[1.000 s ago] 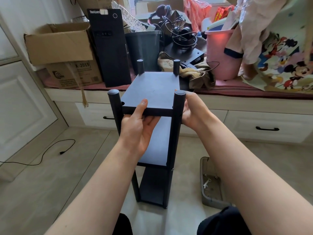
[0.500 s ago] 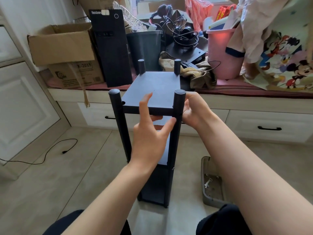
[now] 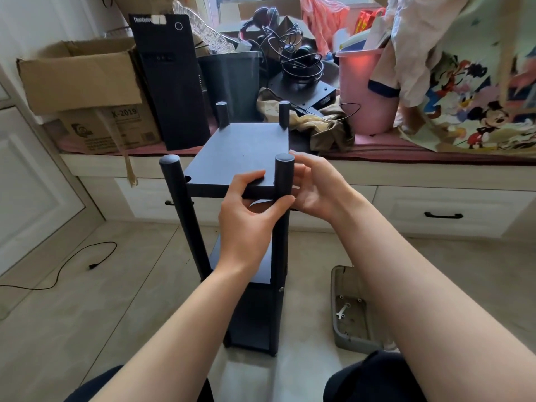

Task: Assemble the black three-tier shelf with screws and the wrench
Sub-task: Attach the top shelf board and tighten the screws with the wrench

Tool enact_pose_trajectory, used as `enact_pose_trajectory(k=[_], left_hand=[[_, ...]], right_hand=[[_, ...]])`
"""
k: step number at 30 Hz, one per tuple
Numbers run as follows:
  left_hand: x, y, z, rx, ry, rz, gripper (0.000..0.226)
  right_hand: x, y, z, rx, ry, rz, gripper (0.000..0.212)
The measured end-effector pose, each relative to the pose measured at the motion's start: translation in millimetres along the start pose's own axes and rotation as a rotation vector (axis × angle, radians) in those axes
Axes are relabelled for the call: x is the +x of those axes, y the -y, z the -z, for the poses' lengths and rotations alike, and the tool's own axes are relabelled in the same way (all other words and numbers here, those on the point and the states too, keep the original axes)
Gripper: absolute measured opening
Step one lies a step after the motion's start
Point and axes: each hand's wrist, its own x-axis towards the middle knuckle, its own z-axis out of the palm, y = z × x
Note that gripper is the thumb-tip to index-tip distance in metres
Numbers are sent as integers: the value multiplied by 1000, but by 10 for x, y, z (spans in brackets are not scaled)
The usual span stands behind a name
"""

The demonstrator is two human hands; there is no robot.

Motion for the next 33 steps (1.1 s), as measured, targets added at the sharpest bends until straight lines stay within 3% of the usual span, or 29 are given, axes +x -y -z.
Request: enact_pose_trajectory(k=[11, 18, 23, 28, 33], left_hand=[[24, 44, -141, -8, -5, -13, 47], [25, 91, -206, -27, -43, -24, 43], [6, 116, -227, -21, -54, -38, 40], [19, 119, -207, -9, -32, -60, 41], [20, 116, -218, -8, -2, -78, 46]], right_hand=[[-176, -227, 963, -170, -139, -96, 28], [-133, -1115, 1694, -395, -254, -304, 13], [-80, -1860, 2035, -594, -237, -470, 7], [-69, -2361, 2275, -1043, -140, -513, 20], [-76, -2595, 2337, -1178, -91, -585, 57]])
